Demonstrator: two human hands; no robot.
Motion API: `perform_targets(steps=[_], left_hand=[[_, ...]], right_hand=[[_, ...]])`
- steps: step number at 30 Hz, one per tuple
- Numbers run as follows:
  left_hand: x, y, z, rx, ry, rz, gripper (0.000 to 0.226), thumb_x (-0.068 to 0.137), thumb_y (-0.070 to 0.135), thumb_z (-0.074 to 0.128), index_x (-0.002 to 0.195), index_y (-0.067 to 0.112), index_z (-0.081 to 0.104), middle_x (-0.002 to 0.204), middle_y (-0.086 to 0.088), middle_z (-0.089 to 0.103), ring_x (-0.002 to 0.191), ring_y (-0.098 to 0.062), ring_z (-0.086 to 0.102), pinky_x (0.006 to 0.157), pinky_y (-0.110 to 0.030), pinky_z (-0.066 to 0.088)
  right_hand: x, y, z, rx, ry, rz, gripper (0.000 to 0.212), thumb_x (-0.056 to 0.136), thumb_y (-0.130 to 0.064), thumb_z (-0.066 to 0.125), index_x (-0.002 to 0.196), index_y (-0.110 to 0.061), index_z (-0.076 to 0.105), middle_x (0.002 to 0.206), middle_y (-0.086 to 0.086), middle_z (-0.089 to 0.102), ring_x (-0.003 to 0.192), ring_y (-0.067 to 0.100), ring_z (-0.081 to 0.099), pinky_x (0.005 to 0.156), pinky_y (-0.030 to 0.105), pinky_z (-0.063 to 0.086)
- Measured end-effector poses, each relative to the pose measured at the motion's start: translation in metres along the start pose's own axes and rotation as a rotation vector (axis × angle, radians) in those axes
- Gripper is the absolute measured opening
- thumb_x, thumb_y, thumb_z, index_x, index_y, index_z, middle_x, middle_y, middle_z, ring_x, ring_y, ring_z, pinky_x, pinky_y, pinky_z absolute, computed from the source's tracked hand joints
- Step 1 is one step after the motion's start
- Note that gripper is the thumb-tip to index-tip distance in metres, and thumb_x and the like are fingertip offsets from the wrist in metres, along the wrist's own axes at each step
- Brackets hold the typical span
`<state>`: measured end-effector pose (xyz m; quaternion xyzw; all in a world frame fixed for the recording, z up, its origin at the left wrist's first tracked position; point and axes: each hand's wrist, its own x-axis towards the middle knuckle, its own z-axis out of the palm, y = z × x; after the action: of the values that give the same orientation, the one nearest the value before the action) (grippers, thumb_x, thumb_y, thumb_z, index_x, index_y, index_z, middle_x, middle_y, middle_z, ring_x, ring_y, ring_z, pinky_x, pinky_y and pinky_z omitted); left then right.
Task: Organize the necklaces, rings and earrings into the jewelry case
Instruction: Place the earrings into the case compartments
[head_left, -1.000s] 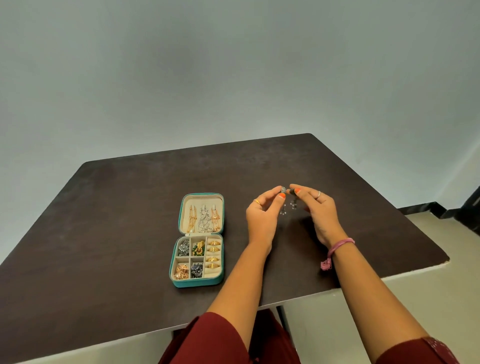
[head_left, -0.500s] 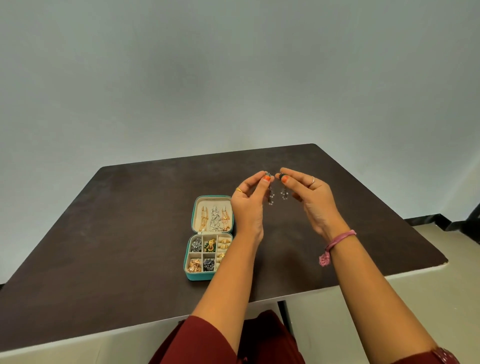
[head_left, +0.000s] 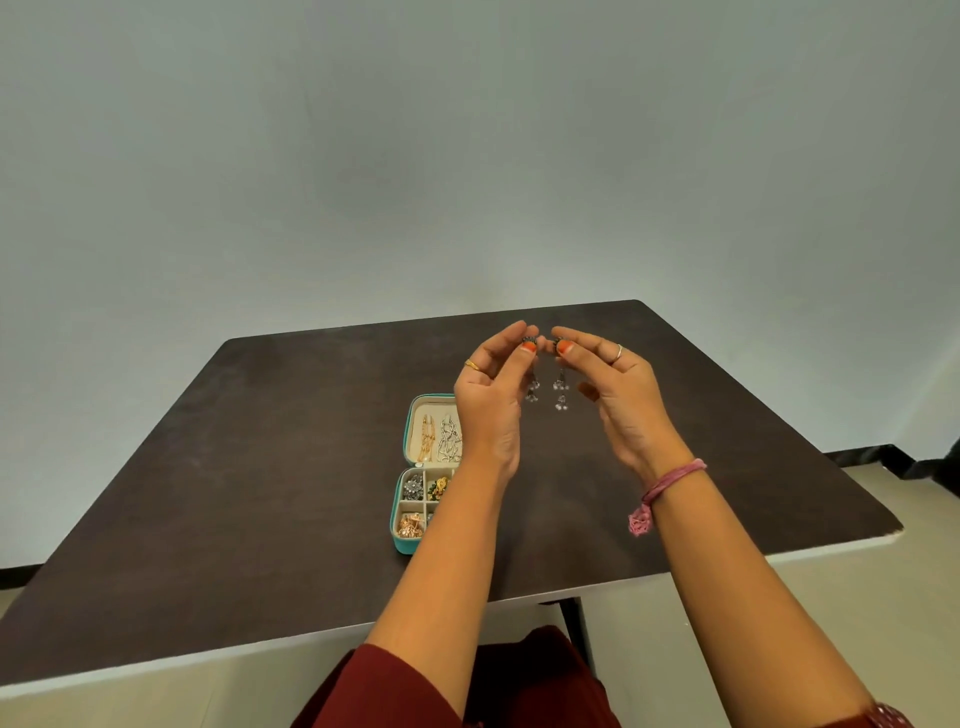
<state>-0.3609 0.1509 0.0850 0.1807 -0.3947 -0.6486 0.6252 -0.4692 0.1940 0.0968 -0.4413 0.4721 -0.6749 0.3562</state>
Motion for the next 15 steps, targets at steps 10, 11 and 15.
perform_targets(steps=[10, 11, 15], left_hand=[[-0.003, 0.019, -0.01, -0.072, 0.006, -0.011, 0.024, 0.095, 0.0, 0.045, 0.107, 0.005, 0.066, 0.108, -0.013, 0.07, 0.11, -0.028, 0.063, 0.099, -0.032, 0.048], [-0.003, 0.02, -0.012, -0.074, 0.008, -0.015, 0.025, 0.096, 0.0, 0.044, 0.107, 0.005, 0.066, 0.107, -0.012, 0.07, 0.112, -0.029, 0.062, 0.1, -0.032, 0.048], [-0.004, 0.026, -0.021, -0.057, -0.005, 0.0, 0.026, 0.098, 0.003, 0.042, 0.109, 0.005, 0.065, 0.106, -0.01, 0.071, 0.113, -0.028, 0.062, 0.1, -0.032, 0.048]], right_hand=[[-0.003, -0.004, 0.017, 0.094, -0.023, 0.069, 0.032, 0.097, -0.039, 0.047, 0.108, -0.021, 0.071, 0.11, -0.003, 0.072, 0.113, 0.009, 0.06, 0.091, 0.032, 0.037], [-0.003, -0.004, 0.018, 0.093, -0.025, 0.069, 0.031, 0.097, -0.038, 0.047, 0.108, -0.021, 0.071, 0.11, -0.003, 0.072, 0.114, 0.009, 0.06, 0.091, 0.031, 0.038], [-0.004, -0.002, 0.026, 0.086, -0.052, 0.075, 0.032, 0.097, -0.038, 0.046, 0.108, -0.021, 0.07, 0.111, -0.003, 0.071, 0.115, 0.008, 0.06, 0.092, 0.032, 0.039]])
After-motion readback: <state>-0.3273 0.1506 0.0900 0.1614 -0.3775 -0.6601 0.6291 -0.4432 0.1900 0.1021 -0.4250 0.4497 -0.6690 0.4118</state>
